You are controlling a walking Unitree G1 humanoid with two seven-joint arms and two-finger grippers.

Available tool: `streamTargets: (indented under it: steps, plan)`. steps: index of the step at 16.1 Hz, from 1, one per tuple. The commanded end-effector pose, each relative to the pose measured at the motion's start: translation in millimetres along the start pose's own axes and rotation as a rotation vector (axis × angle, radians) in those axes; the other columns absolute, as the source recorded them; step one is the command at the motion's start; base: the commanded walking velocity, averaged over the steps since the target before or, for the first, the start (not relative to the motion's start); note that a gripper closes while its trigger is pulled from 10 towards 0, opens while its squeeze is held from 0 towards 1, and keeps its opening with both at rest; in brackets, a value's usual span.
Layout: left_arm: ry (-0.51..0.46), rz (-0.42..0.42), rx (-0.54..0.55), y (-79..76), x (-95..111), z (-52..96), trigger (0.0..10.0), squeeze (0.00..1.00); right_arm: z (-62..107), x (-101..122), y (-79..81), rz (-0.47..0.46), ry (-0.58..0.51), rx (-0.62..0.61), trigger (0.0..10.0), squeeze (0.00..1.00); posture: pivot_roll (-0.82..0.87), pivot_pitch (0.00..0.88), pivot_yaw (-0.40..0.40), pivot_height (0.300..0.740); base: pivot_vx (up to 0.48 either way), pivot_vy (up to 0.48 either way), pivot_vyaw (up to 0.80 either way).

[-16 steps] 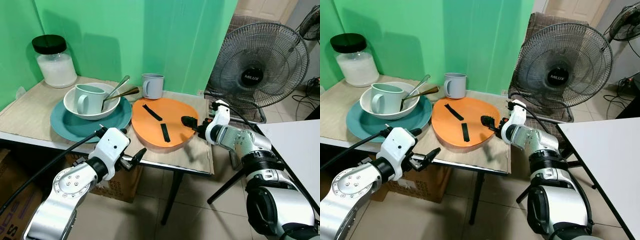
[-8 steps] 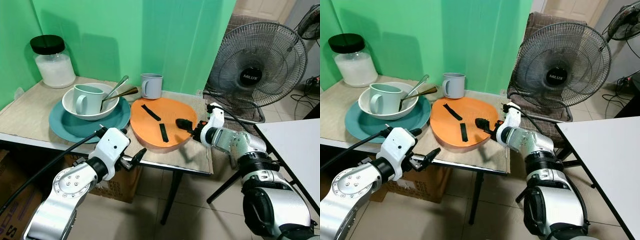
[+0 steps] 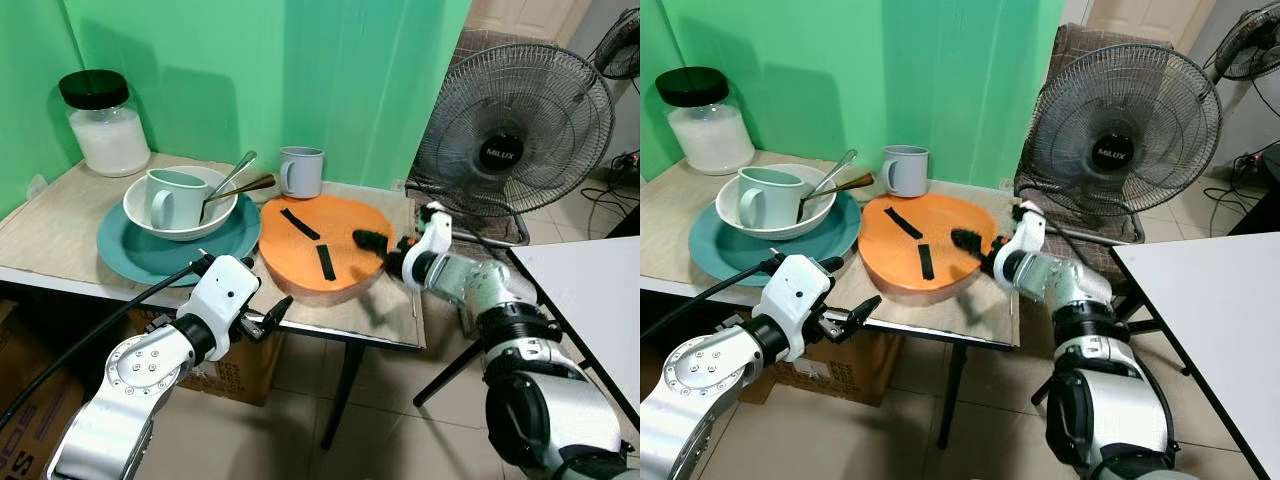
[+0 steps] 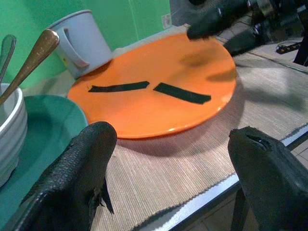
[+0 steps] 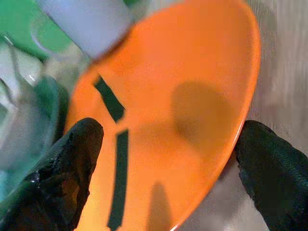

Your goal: Setting the table

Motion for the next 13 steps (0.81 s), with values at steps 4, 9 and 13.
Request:
streamTargets:
  steps: [4,9,13]
  plan:
    - [-0.005,-0.003,-0.009,-2.3,1,-1.0,10.0,0.00,-2.8,0,10.0,-0.087,-0.009,0.041,10.0,0.00,-0.01,0.000,-0.115,0.740,0.000,0.000,0.00]
    - [-0.003,-0.003,-0.008,-2.4,1,-1.7,10.0,0.00,-8.1,-23,7.6,-0.157,0.051,0.020,10.0,0.00,0.00,0.000,-0.113,0.740,0.000,0.000,0.00]
    - [-0.006,-0.001,-0.010,-3.6,2,-2.4,10.0,0.00,-11.7,-38,7.6,-0.198,0.082,0.007,10.0,0.00,0.00,0.000,-0.114,0.740,0.000,0.000,0.00]
Point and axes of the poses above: a point about 5 cm out from each wrist's last joint towards the gripper, its own z axis pointing back from the gripper into the wrist, its own x axis along the axis of the wrist's last joint, y = z × x, the point moved 4 cm from there along -z, pointing out of the wrist towards the gripper, and after that the axes turned 7 degrees about z, right-handed, at the moved point
